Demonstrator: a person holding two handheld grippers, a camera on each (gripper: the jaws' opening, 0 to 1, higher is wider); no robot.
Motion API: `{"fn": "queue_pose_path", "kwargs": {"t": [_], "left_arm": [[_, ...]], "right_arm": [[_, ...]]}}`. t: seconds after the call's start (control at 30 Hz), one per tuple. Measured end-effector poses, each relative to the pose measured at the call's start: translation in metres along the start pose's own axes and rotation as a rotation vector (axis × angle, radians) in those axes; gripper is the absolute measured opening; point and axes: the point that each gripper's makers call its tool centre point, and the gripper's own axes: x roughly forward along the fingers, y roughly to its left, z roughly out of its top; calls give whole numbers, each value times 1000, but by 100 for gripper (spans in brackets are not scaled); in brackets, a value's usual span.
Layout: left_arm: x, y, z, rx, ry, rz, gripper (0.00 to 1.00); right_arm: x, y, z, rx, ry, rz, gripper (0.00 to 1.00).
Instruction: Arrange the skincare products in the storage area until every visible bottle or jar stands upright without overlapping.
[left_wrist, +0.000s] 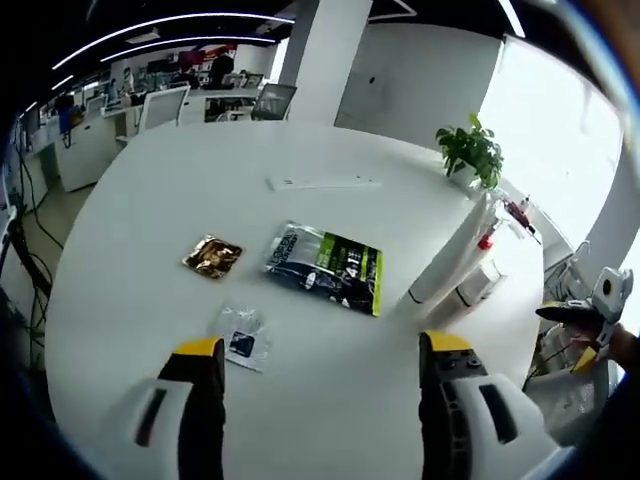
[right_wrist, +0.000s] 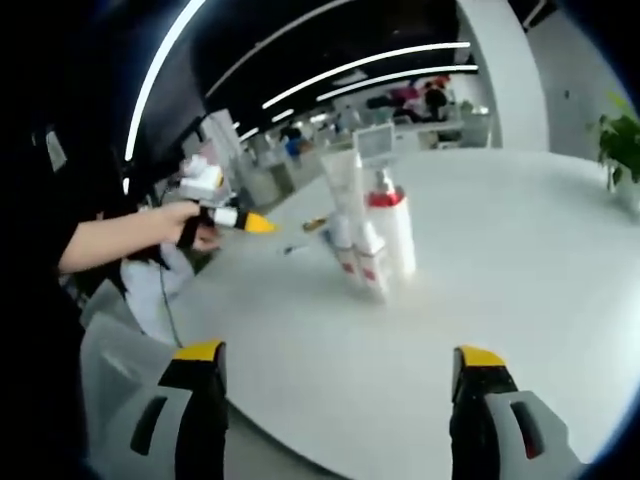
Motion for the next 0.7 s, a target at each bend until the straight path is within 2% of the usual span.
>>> {"fn": "queue_pose_path", "kwargs": {"t": [0.1, 0.27, 0.47, 0.63, 0.7], "left_arm": [[15, 6, 2, -25, 8, 2, 70], [38, 13, 9, -89, -8, 9, 68], [63, 27, 12, -141, -12, 34, 62], [79, 38, 18, -157, -38, 73, 55], [85, 47, 21, -117, -57, 123, 51]], "right_arm": [[1, -2, -2, 0, 9, -9, 93], [3, -2, -5, -54, 35, -30, 95], [3, -4, -7, -29, 39, -22, 94], [2, -7, -6, 1, 24, -30, 93], [2, -7, -6, 5, 22, -30, 93]]}}
